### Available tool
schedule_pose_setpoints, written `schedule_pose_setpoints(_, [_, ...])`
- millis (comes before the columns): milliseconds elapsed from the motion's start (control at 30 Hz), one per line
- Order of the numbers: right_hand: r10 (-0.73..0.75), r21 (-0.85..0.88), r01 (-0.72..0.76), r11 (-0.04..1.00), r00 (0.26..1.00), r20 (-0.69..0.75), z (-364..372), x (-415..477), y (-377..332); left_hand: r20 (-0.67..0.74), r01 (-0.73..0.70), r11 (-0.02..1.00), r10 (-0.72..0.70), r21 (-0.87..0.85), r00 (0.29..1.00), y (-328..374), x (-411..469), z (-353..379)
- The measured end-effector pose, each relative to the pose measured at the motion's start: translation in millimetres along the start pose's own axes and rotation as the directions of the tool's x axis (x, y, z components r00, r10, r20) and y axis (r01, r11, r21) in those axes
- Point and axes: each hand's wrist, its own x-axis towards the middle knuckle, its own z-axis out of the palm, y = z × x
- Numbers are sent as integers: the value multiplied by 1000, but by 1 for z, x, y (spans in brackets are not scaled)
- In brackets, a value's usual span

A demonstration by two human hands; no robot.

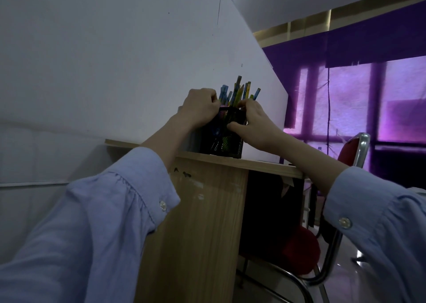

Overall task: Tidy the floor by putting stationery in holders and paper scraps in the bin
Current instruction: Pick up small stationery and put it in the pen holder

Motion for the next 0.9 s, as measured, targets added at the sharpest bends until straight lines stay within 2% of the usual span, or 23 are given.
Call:
schedule_pose_setpoints(267, [-6,-42,7,999,1000,25,0,-1,0,88,-42,998,38,49,995,-2,-7,2])
schedule_pose_setpoints(500, [6,-77,-1,997,997,72,-2,0,-3,-8,-28,999,28,20,1000,4,-19,7])
schedule_pose_setpoints(800, [22,-53,-19,998,998,56,0,2,0,-24,-155,973,161,174,987,5,-22,12])
schedule_pose_setpoints(900, [14,-31,-12,999,999,37,-1,-3,0,-33,-158,958,170,240,985,4,-24,14])
